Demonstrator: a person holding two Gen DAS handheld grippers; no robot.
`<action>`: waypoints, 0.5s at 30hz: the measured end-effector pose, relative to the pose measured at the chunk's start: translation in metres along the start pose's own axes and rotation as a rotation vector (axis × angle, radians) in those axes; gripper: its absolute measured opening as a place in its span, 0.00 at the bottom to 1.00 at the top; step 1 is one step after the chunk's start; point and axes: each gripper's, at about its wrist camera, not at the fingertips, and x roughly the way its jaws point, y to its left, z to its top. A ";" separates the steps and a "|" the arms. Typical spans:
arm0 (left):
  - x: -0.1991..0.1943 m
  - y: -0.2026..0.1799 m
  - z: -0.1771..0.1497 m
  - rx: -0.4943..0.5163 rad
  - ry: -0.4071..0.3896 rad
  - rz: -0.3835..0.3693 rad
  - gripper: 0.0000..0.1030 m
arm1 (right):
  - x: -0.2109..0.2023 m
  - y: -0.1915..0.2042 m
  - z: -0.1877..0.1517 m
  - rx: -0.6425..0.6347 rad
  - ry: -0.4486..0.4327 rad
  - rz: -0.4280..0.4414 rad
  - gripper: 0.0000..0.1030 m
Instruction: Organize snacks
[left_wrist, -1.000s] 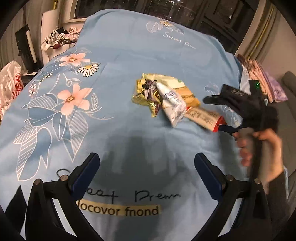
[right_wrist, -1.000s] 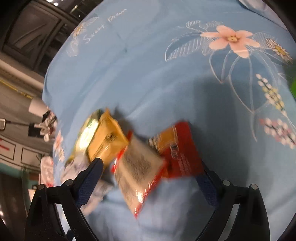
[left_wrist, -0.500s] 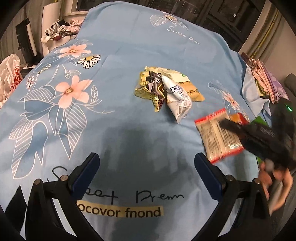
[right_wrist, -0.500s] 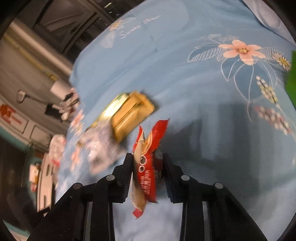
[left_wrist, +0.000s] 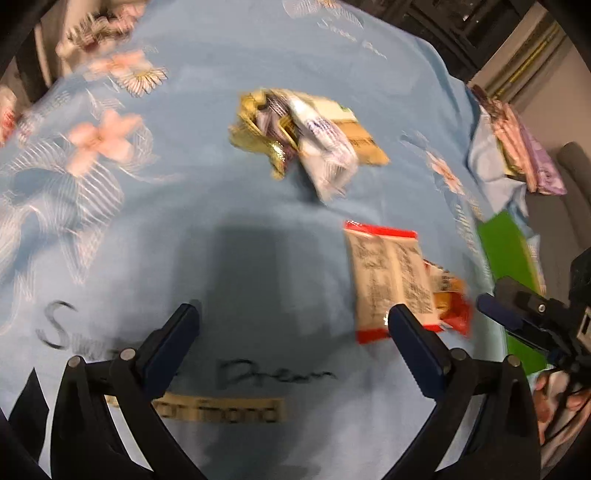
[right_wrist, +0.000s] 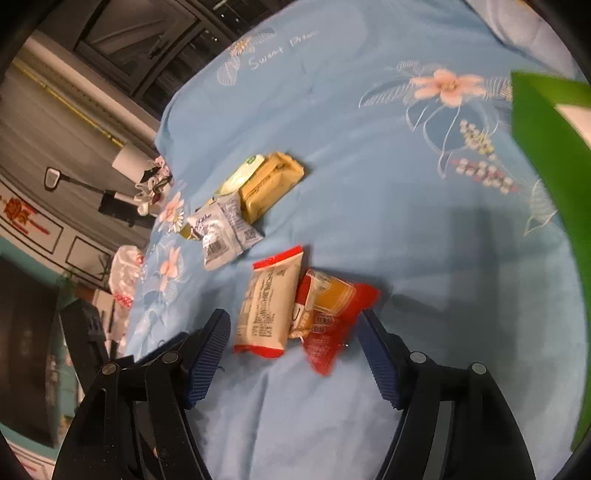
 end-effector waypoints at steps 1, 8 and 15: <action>0.000 -0.002 0.000 0.005 -0.008 -0.010 1.00 | -0.001 0.001 0.001 -0.001 -0.006 0.000 0.70; 0.015 -0.016 0.005 0.005 0.106 -0.201 0.99 | 0.018 -0.010 0.025 0.085 0.051 0.125 0.70; 0.018 -0.005 0.010 -0.100 0.123 -0.314 0.98 | 0.081 -0.016 0.044 0.167 0.175 0.262 0.70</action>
